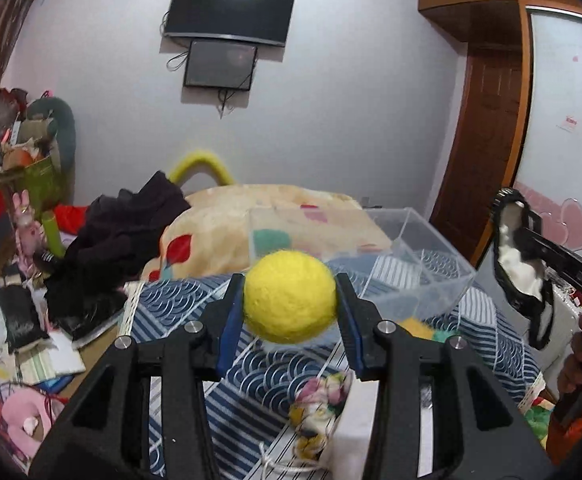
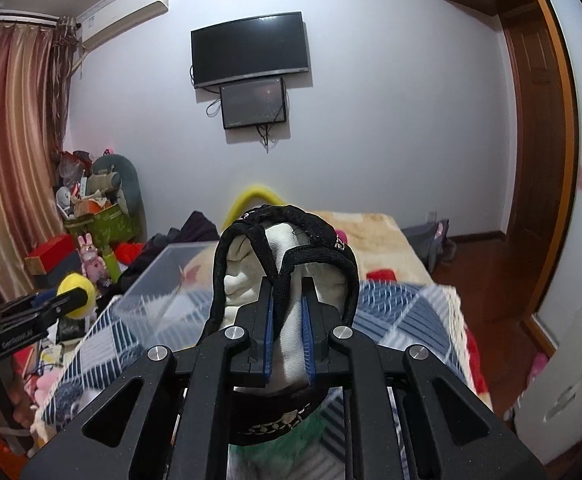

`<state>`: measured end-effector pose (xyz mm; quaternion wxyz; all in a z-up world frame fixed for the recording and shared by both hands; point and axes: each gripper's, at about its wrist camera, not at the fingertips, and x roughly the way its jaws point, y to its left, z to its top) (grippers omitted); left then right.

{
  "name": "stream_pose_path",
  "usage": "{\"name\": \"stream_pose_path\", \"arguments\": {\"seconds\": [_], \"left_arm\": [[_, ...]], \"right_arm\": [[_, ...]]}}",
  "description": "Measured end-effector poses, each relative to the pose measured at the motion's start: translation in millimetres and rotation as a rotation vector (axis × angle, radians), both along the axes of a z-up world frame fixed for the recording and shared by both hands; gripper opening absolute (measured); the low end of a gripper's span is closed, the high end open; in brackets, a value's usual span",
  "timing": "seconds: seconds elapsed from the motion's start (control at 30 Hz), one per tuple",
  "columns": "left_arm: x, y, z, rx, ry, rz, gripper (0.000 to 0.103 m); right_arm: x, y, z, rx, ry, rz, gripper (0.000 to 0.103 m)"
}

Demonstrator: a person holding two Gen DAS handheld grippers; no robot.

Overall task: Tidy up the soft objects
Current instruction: 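Carry the ball with the left tool into the clear box while the right tool drops the mask in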

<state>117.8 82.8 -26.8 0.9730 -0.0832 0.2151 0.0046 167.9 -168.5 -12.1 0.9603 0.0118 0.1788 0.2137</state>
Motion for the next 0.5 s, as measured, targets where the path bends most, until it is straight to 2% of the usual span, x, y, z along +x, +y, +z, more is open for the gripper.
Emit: {"name": "stream_pose_path", "arguments": {"seconds": [0.23,0.5], "left_arm": [[28,-9,13,0.027,-0.008,-0.014,0.043],[73,-16,1,0.069,0.065,-0.016,0.043]], "right_arm": [[19,22,11,-0.046,-0.042,-0.019,0.011],[44,48,-3,-0.121,-0.011,0.006,0.011]]}}
